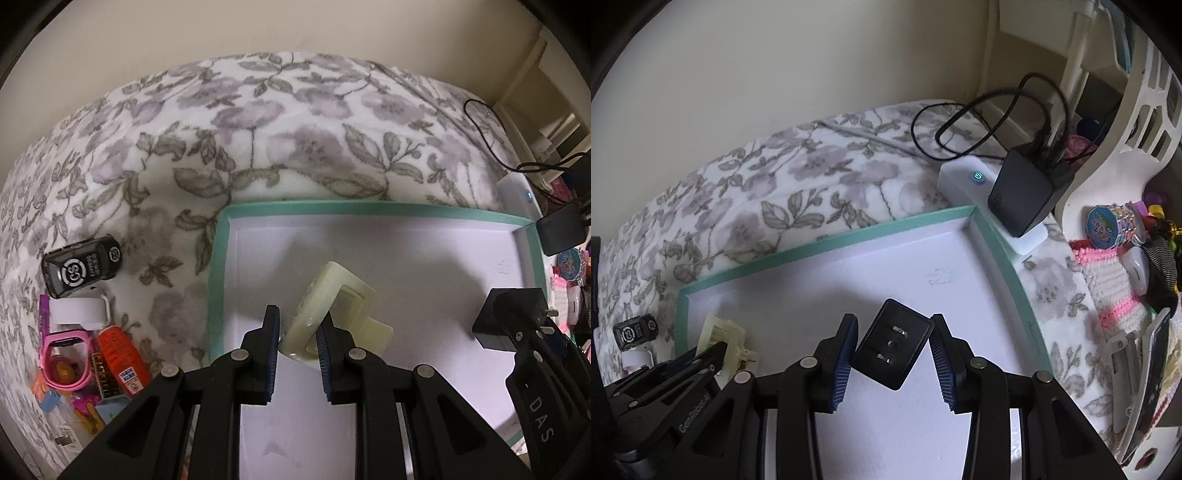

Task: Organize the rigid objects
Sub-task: 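Carry both items into the teal-rimmed tray and open both tools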

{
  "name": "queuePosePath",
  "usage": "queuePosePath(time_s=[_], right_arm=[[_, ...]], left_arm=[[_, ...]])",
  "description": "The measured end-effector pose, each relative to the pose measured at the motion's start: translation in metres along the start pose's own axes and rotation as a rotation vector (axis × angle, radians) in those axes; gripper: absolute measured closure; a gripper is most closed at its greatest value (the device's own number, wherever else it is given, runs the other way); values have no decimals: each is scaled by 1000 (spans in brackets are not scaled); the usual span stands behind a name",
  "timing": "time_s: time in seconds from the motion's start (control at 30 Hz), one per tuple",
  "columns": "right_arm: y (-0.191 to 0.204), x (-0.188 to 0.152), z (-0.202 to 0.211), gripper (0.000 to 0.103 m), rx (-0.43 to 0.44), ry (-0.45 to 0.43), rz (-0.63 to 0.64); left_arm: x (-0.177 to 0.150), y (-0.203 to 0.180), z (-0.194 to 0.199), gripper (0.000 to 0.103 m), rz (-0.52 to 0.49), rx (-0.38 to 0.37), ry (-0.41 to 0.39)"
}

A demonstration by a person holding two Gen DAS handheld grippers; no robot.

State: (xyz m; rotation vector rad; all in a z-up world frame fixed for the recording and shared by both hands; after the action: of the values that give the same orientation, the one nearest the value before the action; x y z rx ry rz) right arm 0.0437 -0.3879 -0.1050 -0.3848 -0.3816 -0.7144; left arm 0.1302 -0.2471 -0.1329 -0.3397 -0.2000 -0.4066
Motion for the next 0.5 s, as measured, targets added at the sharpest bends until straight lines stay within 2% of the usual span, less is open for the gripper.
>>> queuePosePath(time_s=[0.27, 0.5], right_arm=[[0, -3, -5, 61, -13, 25, -2], [-4, -1, -1, 60, -14, 38, -12]], left_arm=[[0, 1, -3, 82, 4, -9, 2], [1, 2, 10, 82, 4, -12, -16]])
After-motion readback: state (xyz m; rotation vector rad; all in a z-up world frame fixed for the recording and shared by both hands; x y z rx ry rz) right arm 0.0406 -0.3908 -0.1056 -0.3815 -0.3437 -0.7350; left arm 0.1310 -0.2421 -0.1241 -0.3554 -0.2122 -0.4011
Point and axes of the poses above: each gripper's, at about its wrist camera, not at the fingertips, and z roughly against the way its jaws point, y to its left, x to its top, the point moved 3 cm from there along -z, roughly the way its jaws point, and after that the axes turned 15 degrees about -x, right-handed, at the moved point
